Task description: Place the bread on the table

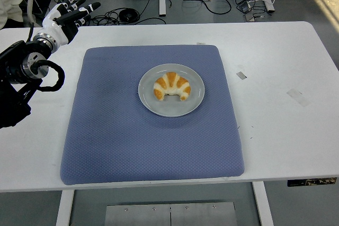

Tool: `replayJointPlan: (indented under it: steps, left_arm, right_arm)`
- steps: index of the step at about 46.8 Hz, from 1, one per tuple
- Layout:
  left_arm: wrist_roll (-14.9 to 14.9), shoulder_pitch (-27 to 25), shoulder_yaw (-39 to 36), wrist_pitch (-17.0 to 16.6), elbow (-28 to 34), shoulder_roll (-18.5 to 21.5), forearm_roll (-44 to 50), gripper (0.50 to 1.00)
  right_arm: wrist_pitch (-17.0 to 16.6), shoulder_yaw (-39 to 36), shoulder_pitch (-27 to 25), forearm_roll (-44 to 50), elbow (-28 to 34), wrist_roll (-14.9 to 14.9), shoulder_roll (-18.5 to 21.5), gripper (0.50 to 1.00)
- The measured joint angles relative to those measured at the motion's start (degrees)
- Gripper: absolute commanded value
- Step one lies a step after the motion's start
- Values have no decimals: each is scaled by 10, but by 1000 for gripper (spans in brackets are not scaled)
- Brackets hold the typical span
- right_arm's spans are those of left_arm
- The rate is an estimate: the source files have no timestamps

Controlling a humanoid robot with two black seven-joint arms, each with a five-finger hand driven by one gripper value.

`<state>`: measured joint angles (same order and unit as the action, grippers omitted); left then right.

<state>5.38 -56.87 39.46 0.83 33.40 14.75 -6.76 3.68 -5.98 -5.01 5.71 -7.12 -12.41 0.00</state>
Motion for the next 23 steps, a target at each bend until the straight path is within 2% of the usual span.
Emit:
replayJointPlan:
  steps: [8,16,23]
  left_arm:
    - [0,1,0,1,0,0,0,981]
    - [0,-1,0,24,0,1,1,981]
    - [0,-19,-39,31,0,33,-1,981]
  right_arm:
    - [0,0,0,0,0,0,0,1000]
    - [0,0,0,0,0,0,0,1000]
    - [0,0,0,0,0,0,0,1000]
